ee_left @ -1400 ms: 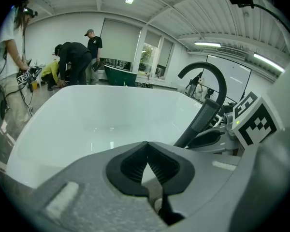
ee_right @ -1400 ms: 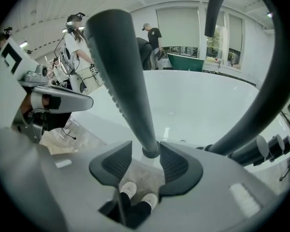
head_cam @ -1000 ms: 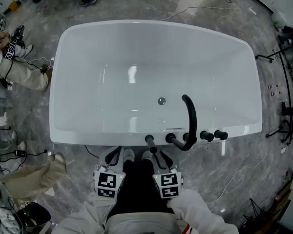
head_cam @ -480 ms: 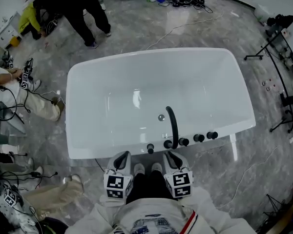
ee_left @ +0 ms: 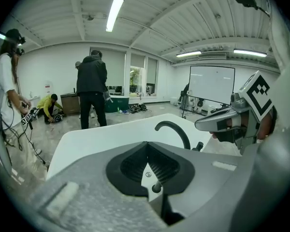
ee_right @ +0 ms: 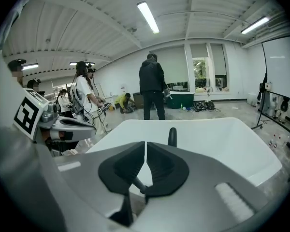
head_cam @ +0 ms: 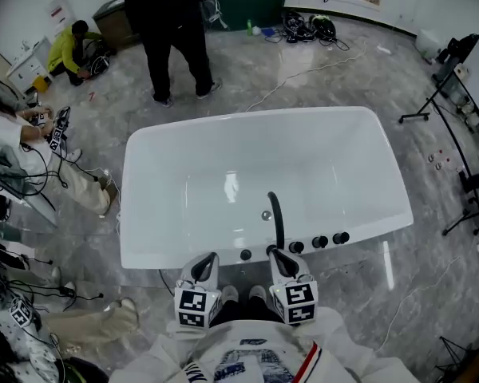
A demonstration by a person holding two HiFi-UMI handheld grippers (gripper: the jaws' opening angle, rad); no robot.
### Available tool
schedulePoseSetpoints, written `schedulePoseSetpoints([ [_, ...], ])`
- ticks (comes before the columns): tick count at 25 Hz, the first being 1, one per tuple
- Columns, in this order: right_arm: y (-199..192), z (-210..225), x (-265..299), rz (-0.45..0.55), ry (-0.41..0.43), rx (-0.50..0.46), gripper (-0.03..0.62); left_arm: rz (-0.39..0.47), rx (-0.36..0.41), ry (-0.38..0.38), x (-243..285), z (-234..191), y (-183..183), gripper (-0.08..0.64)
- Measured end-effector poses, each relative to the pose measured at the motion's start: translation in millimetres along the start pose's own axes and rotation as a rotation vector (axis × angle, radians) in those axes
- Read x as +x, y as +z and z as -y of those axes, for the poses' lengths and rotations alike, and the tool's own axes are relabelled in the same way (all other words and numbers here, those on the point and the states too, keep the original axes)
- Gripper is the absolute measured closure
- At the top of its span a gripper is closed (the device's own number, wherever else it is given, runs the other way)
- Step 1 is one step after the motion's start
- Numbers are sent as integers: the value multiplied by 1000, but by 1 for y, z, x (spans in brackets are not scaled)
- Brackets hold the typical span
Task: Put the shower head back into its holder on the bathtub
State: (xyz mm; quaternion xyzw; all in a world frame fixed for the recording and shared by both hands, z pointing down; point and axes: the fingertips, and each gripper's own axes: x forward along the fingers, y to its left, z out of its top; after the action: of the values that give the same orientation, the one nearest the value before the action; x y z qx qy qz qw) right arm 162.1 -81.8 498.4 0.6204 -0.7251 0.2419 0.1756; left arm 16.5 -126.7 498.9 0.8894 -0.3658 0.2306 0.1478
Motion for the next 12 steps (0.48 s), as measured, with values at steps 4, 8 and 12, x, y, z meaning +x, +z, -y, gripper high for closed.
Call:
schedulePoseSetpoints([
  [4, 8, -3, -5, 23, 15, -32, 586, 22, 17, 20, -4, 1, 2, 558],
  [8, 7, -6, -8, 24, 27, -35, 586, 35, 21, 31, -11, 2, 2, 558],
  [12, 4, -14, -12, 22, 36, -21, 586, 29, 29, 28, -23, 5, 3, 558],
])
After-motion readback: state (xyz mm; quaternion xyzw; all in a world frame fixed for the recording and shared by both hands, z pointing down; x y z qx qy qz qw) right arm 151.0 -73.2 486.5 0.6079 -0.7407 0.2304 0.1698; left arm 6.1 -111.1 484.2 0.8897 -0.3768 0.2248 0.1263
